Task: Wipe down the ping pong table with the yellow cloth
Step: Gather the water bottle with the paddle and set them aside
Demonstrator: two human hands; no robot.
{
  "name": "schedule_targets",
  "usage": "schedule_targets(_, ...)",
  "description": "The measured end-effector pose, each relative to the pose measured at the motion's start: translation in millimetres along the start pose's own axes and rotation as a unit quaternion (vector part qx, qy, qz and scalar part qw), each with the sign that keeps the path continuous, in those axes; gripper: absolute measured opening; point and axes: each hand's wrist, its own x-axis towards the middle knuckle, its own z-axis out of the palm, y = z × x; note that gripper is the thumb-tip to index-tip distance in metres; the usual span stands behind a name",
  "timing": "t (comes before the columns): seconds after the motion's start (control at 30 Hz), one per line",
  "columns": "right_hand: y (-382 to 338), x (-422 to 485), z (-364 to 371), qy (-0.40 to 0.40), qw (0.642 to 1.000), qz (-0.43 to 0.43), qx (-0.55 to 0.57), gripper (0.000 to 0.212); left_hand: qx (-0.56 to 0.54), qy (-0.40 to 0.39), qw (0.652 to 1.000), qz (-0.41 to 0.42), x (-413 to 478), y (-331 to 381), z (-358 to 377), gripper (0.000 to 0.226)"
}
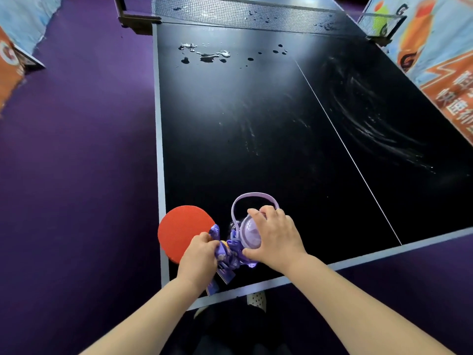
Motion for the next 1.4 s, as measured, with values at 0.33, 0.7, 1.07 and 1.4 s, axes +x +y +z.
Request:
schedule_targets(0.33, 5, -2, -3, 0.011, 0.999, -0.02, -0.03, 0.092, -0.021, 0.068, 0.997, -0.03, -5, 4, -15, 0.024)
schedule_targets(0.7, 25, -21, -7, 0.096, 0.994, -0.058, -0.008, 0.059, -0.043, 0.152, 0.987, 0.019, -4, 57, -37, 0.019)
schedule_targets(1.07, 83, -82, -9, 0.153, 0.983, -0.092, -0.031, 0.031, 0.023, 0.196, 0.975, 0.106, -47, 146, -10, 0.014)
schedule_targets(1.4, 80, -108, -4, 0.135, 0.981, -0.135, -0.021, 0.015, 0.054, 0.2, 0.975, 0.081, -92, 146, -4, 0.016)
